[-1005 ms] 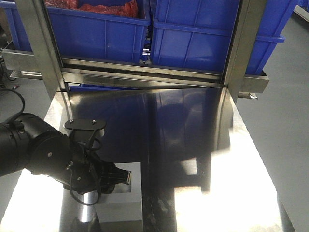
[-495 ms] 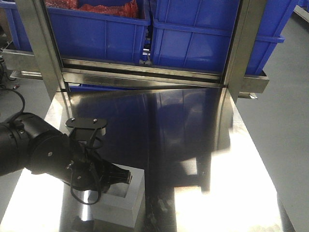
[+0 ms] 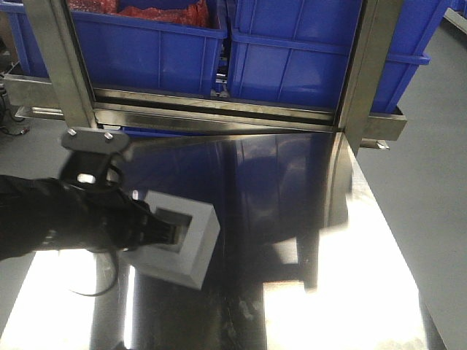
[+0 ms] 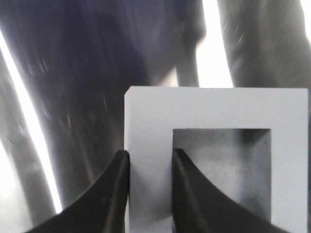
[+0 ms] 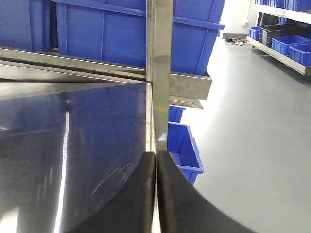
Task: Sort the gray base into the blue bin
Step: 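Lift the gray block with the left gripper toward the robot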
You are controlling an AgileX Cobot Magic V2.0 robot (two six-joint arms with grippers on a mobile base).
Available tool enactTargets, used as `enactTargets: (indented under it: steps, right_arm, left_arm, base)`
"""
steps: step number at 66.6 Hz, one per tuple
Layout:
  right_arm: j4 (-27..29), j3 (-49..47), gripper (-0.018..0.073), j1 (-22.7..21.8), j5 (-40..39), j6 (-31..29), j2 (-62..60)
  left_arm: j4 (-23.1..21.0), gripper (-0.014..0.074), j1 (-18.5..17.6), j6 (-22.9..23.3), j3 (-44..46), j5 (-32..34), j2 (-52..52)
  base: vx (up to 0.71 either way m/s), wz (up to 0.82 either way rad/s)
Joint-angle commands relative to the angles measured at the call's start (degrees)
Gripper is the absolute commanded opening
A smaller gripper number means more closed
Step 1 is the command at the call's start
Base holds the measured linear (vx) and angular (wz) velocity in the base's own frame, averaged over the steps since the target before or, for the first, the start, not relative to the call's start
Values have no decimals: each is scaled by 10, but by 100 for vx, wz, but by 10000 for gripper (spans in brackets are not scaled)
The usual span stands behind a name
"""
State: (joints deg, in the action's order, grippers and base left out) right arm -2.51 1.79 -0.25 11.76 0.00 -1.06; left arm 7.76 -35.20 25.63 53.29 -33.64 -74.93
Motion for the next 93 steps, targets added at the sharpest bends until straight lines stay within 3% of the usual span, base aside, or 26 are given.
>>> enactTargets:
  steps: [1,13,27,45,62,75,93]
  right_arm:
    - [-5,3,-5,-1,-45,-7,-5]
    - [-5,3,-5,-1,-45,-7,-5]
    - [-5,3,-5,-1,-45,-7,-5]
    - [-5,3,-5,-1,-45,-7,-5]
    - [-5,3,-5,-1,-45,-7,-5]
    - [-5,3,-5,-1,-46,-7,-5]
    - [-5,3,-5,-1,-46,-7,-4]
  left_arm:
    - [22,-8,-4,2,-3,86,64]
    - [31,-8,-4,2,-83,197,156]
    - [31,-8,-4,2,-181,268,278]
    - [32,-8,-4,1,-268,261,458]
    - [31,-8,-4,-39,-301,213,590]
    - [31,-8,-4,-41,-309,175,612]
    - [30,-8,-4,-41,-309,176,612]
  base:
    - [0,0]
    - [0,0]
    - [0,0]
    - [0,0]
    - [0,0]
    - [0,0]
    - [0,0]
